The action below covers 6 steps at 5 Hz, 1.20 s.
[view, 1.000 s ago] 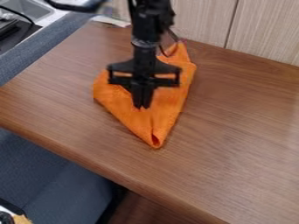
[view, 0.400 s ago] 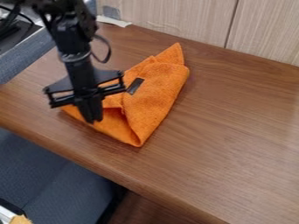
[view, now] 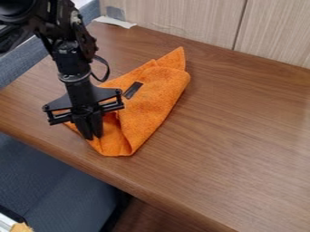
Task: Move the cloth to the bottom edge of the table
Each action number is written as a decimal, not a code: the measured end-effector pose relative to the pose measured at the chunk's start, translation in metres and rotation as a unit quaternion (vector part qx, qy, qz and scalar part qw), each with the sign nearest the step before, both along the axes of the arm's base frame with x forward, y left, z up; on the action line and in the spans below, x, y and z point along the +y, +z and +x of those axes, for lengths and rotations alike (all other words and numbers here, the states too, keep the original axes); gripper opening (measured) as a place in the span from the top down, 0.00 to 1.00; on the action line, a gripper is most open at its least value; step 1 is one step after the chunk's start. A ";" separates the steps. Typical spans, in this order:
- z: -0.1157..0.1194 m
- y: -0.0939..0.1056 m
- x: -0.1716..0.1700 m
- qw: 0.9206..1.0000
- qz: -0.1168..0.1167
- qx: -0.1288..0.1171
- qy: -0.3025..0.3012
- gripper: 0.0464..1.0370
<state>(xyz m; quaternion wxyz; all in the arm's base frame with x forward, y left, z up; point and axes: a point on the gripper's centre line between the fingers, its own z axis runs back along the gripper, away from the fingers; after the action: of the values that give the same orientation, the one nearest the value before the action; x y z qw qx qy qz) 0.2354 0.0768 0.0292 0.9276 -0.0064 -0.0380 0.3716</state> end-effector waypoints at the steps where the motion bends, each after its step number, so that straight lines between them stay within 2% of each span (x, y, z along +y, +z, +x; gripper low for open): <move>1: -0.002 -0.001 -0.001 1.000 0.000 0.005 -0.007 0.59; 3: -0.001 0.002 -0.007 0.999 0.013 0.018 -0.037 0.12; 4: -0.009 0.006 -0.011 0.998 0.012 0.044 -0.050 0.04; 5: -0.014 0.027 -0.014 0.998 0.015 0.046 -0.050 0.04; 6: -0.015 0.048 -0.017 0.998 0.013 0.026 -0.054 0.04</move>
<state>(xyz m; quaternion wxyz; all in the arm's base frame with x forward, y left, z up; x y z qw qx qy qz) 0.2200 0.0596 0.0775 0.9469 0.0133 -0.0182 0.3207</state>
